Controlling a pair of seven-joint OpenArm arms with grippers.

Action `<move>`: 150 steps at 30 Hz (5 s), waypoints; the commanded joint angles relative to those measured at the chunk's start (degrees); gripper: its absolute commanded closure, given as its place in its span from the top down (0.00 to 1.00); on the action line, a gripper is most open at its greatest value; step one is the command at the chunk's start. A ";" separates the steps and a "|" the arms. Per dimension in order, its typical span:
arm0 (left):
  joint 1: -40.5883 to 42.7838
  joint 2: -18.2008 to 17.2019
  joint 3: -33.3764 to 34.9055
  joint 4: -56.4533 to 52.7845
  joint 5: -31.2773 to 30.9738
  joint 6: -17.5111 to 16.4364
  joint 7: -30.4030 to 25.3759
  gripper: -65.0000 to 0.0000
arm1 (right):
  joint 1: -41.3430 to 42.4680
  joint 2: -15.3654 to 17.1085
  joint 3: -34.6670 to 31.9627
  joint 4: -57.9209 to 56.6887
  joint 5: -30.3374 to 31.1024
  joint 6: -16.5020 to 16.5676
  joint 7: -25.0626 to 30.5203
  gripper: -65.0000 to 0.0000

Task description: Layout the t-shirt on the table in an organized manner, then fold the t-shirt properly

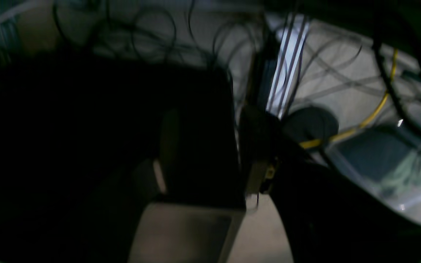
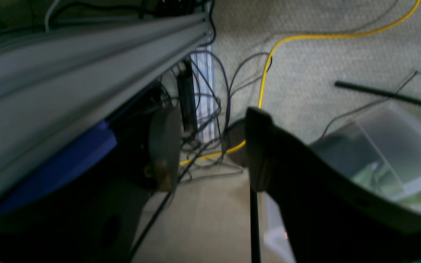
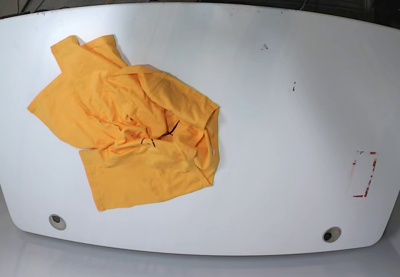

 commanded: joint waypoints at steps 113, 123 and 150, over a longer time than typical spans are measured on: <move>55.98 -12.80 -3.86 102.64 -24.62 0.32 -10.06 0.39 | -31.35 -4.33 -7.48 90.18 14.78 6.45 -8.18 0.43; 53.25 -11.75 -0.87 102.64 -24.36 0.14 -9.97 0.49 | -21.94 -3.45 -9.32 90.18 14.69 13.13 -15.92 0.56; 48.86 -11.92 -0.69 102.64 -24.36 0.23 -9.97 0.68 | 5.31 6.30 -33.24 78.40 14.78 13.13 -31.75 0.86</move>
